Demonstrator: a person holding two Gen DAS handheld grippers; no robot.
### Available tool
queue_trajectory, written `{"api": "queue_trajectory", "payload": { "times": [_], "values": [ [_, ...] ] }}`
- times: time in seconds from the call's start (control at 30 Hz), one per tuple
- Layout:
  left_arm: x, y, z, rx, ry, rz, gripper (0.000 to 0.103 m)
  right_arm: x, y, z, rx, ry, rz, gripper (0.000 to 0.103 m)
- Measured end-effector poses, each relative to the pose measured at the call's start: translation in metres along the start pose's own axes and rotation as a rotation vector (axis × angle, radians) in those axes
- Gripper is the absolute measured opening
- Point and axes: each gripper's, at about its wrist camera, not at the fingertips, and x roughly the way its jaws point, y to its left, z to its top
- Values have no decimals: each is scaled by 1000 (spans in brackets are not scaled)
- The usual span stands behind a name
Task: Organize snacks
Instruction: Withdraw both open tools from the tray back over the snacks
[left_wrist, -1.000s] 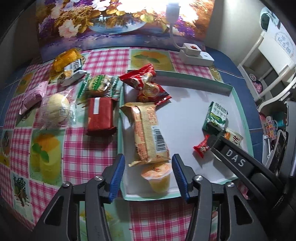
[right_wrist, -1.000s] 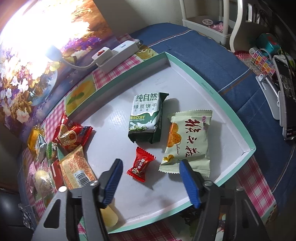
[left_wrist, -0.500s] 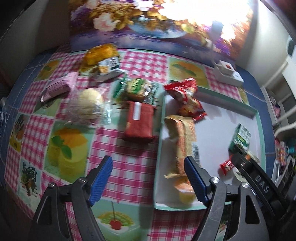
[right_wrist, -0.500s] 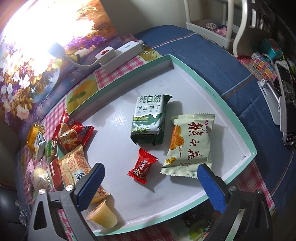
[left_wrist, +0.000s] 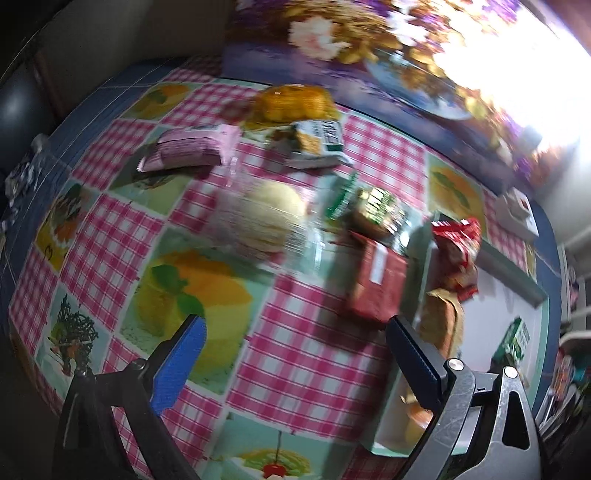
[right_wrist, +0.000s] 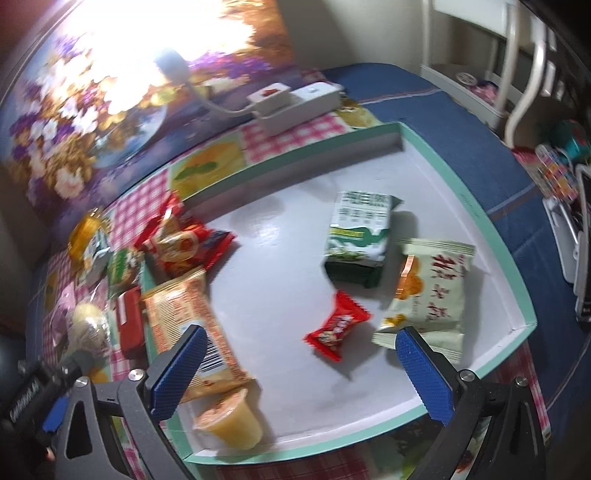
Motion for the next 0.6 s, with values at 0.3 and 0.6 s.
{"api": "queue_trajectory", "payload": {
  "times": [0.3, 0.6],
  "values": [
    [4, 30, 18, -73, -10, 29, 98, -1, 33, -8, -120, -7, 5, 103],
    [7, 55, 40, -130, -14, 23, 98, 5, 64, -13, -202, -7, 8, 103]
  ]
}}
